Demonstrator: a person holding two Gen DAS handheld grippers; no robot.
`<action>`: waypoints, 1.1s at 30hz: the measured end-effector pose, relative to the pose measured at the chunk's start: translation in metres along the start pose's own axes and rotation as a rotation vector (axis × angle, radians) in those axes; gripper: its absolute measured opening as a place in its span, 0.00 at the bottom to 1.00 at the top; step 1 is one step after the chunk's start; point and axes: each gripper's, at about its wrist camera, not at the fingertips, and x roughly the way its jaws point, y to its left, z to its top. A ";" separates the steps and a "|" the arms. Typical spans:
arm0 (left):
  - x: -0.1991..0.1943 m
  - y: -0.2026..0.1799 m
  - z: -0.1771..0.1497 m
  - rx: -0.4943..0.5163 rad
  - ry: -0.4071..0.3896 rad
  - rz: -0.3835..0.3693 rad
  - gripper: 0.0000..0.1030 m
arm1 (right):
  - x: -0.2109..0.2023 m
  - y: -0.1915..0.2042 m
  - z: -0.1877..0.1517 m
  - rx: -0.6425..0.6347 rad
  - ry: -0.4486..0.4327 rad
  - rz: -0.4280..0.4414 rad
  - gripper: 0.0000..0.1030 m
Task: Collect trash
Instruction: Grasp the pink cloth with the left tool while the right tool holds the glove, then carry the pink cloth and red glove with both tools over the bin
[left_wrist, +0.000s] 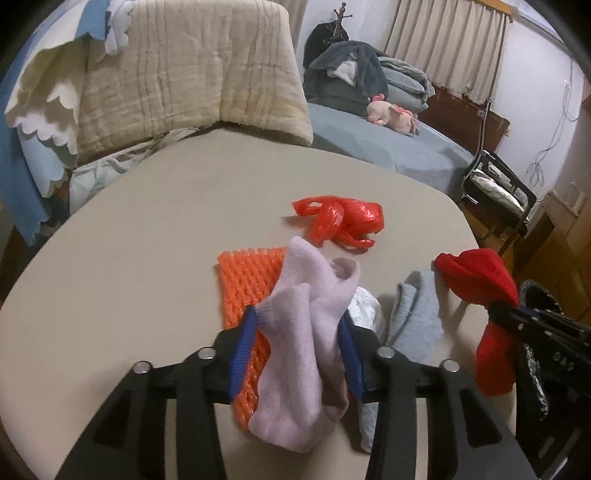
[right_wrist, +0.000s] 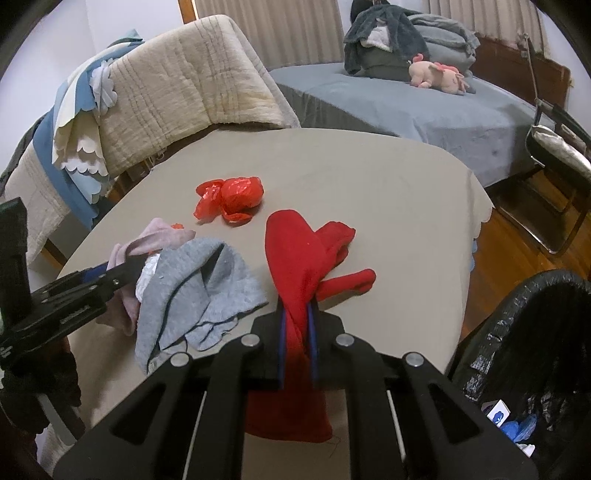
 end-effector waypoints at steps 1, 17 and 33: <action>0.002 0.000 0.000 0.005 0.012 -0.004 0.17 | -0.001 0.000 0.001 0.000 -0.003 0.002 0.09; -0.077 -0.015 0.023 0.019 -0.156 -0.005 0.10 | -0.062 0.014 0.034 -0.019 -0.145 0.071 0.09; -0.119 -0.080 0.028 0.091 -0.206 -0.089 0.10 | -0.146 -0.001 0.033 -0.016 -0.270 0.054 0.09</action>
